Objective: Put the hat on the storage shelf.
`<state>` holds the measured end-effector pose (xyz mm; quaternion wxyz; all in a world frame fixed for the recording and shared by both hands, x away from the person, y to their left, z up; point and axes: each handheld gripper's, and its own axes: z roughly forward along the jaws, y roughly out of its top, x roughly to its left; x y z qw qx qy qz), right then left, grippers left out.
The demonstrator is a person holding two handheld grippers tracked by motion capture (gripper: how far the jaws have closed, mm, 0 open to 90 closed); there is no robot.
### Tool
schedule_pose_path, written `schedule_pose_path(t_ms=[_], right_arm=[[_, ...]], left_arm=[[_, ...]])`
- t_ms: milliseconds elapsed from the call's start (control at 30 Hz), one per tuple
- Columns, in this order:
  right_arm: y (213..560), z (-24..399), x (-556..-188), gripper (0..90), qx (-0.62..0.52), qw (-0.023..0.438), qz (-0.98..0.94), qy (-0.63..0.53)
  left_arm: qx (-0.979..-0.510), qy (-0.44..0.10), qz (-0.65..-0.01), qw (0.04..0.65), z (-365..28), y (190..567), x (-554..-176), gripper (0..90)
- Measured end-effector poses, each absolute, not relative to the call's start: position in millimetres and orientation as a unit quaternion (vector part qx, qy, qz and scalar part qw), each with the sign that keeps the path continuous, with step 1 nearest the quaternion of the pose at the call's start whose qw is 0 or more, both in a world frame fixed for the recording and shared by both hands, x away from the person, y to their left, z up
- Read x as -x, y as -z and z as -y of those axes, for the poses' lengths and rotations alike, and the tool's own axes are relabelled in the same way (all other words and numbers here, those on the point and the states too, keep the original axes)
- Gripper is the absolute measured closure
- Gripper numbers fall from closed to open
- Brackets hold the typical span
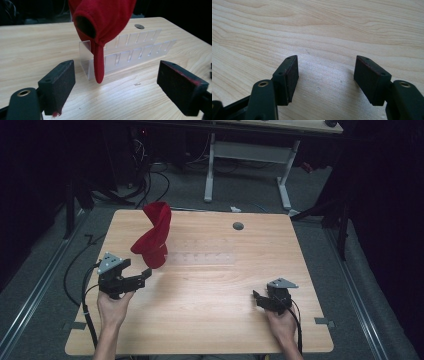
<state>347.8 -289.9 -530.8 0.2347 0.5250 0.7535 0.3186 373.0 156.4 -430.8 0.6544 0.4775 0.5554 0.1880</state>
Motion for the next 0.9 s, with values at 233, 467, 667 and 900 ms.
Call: schedule_pose_path(t_ms=[233, 467, 667, 900], right_arm=[[531, 290, -348, 36.6, -0.525, 0.235, -0.754, -0.319], [531, 290, -348, 36.0, -0.522, 0.234, -0.756, -0.319], [531, 290, -348, 36.0, -0.523, 0.234, -0.755, -0.319], [531, 290, -348, 36.0, -0.522, 0.234, -0.756, -0.319]], left_arm=[[-0.502, -0.174, -0.566, 0.630, -151, 436, -362, 19.0], [-0.510, -0.173, -0.553, 0.636, -144, 440, -350, 23.2], [-0.513, -0.154, -0.548, 0.643, -141, 443, -344, 24.3], [-0.517, -0.144, -0.545, 0.644, -135, 446, -339, 25.2]])
